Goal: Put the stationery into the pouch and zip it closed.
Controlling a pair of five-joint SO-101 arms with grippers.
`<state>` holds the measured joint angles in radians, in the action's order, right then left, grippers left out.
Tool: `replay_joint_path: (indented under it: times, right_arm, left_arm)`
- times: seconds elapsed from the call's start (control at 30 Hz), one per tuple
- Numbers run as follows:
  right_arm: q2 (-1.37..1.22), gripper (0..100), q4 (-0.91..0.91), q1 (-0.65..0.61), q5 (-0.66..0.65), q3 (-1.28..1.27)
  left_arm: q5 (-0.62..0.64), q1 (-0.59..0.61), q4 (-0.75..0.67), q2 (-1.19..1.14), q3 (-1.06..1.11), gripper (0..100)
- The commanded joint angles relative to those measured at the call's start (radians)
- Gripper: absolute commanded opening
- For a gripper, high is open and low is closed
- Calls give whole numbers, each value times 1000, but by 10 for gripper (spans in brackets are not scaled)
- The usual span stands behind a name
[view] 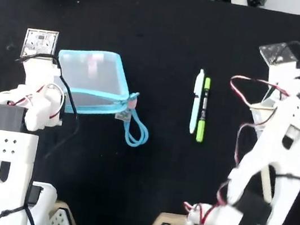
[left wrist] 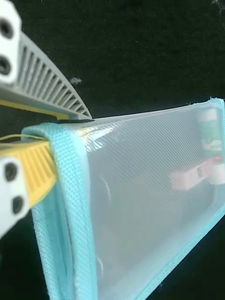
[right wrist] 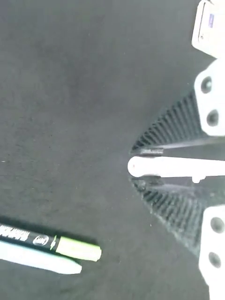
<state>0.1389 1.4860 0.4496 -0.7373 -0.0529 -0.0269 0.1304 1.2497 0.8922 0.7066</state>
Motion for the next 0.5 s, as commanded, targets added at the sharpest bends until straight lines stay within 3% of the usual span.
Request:
replay_joint_path:
  times: [0.0, 0.47]
  right_arm:
    - [148, 11, 21, -40, 58, -30]
    - [561, 11, -95, -321, 437, -272]
  left_arm:
    - [0, 2, -11, 11, -10, 30]
    - [-2, 2, -11, 11, -8, 30]
